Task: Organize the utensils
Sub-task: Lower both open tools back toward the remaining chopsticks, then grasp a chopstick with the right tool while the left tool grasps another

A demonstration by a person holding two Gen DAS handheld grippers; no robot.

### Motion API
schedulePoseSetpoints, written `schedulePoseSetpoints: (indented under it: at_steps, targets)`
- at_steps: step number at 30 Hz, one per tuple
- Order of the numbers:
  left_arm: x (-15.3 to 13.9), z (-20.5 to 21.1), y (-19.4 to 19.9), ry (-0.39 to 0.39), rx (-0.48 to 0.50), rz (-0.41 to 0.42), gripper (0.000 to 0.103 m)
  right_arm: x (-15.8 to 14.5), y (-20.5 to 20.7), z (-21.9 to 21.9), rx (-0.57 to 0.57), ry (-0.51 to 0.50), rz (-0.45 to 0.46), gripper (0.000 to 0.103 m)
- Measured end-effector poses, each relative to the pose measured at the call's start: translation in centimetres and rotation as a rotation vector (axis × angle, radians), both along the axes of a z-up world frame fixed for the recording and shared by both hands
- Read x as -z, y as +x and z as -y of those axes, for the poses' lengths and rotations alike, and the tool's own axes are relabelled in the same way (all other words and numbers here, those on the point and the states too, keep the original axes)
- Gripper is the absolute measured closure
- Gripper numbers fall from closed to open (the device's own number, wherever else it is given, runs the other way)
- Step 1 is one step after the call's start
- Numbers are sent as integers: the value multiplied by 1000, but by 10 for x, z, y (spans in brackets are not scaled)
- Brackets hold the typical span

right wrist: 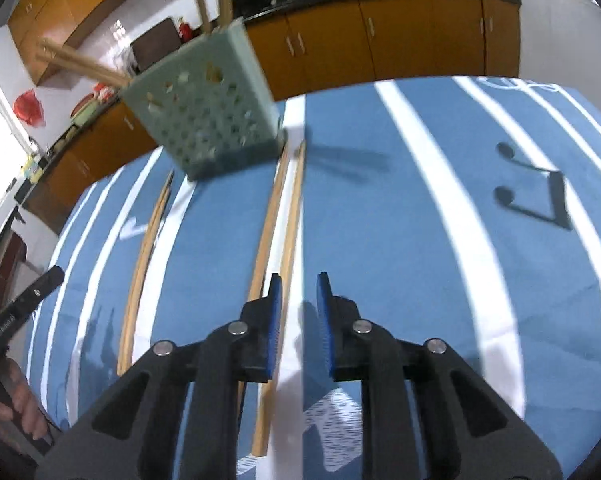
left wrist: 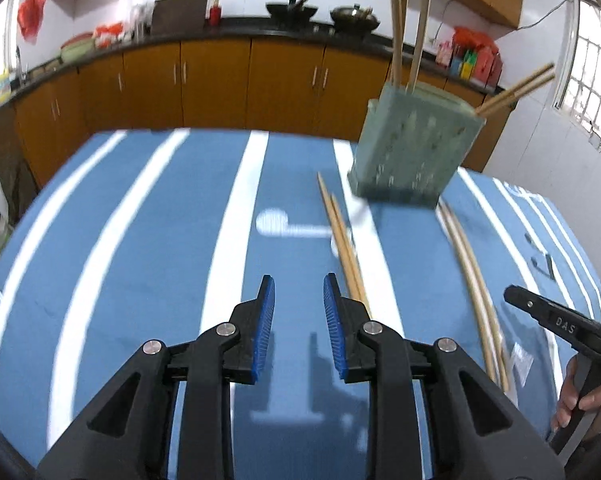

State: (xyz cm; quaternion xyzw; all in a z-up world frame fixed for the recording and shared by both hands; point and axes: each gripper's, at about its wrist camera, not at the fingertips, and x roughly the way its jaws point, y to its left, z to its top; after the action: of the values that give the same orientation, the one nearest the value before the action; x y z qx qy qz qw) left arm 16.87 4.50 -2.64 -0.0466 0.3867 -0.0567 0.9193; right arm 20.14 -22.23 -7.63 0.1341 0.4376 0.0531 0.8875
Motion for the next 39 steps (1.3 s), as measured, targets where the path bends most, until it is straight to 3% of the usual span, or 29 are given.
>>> schedulePoseSetpoints:
  at_steps: [6, 9, 16, 20, 39]
  targets:
    - [19, 3, -3, -19, 10, -51, 77, 7, 11, -16, -27, -70, -23, 85]
    - [23, 6, -4, -28, 28, -64, 77, 8, 10, -17, -18, -140, -3, 94]
    - [34, 21, -1, -64, 85, -102, 77, 8, 11, 25, 152, -136, -12, 95]
    - [40, 29, 1, -69, 110, -121, 77, 8, 11, 35, 164, -128, -12, 95]
    - [47, 49, 17, 47, 94, -128, 80, 9, 8, 23, 120, -188, 5, 92]
